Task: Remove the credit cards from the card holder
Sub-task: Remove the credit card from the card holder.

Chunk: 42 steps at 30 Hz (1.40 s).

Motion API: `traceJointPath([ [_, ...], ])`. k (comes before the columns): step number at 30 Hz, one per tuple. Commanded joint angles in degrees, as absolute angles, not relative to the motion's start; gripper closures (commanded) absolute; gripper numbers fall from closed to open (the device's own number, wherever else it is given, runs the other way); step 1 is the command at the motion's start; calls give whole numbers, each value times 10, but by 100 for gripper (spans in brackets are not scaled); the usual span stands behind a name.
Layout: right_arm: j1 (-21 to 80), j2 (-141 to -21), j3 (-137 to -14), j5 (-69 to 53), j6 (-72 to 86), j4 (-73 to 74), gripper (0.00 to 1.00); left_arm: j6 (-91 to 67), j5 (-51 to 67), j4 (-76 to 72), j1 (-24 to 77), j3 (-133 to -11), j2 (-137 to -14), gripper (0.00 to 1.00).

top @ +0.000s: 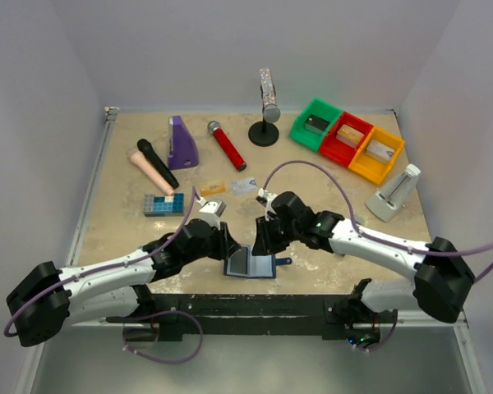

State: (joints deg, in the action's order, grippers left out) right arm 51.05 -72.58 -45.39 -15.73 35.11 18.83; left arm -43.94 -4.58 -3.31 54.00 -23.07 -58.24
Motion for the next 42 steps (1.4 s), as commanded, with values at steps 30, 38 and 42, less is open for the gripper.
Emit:
traceJointPath([
  [30, 493, -904, -355, -221, 486, -100, 57, -490, -66, -71, 536, -164, -649, 82],
  [38, 491, -910, -339, -225, 505, -130, 58, -499, -70, -74, 536, -154, -634, 83],
  [42, 489, -912, -324, -229, 530, -166, 58, -506, -76, -83, 536, -139, -617, 83],
])
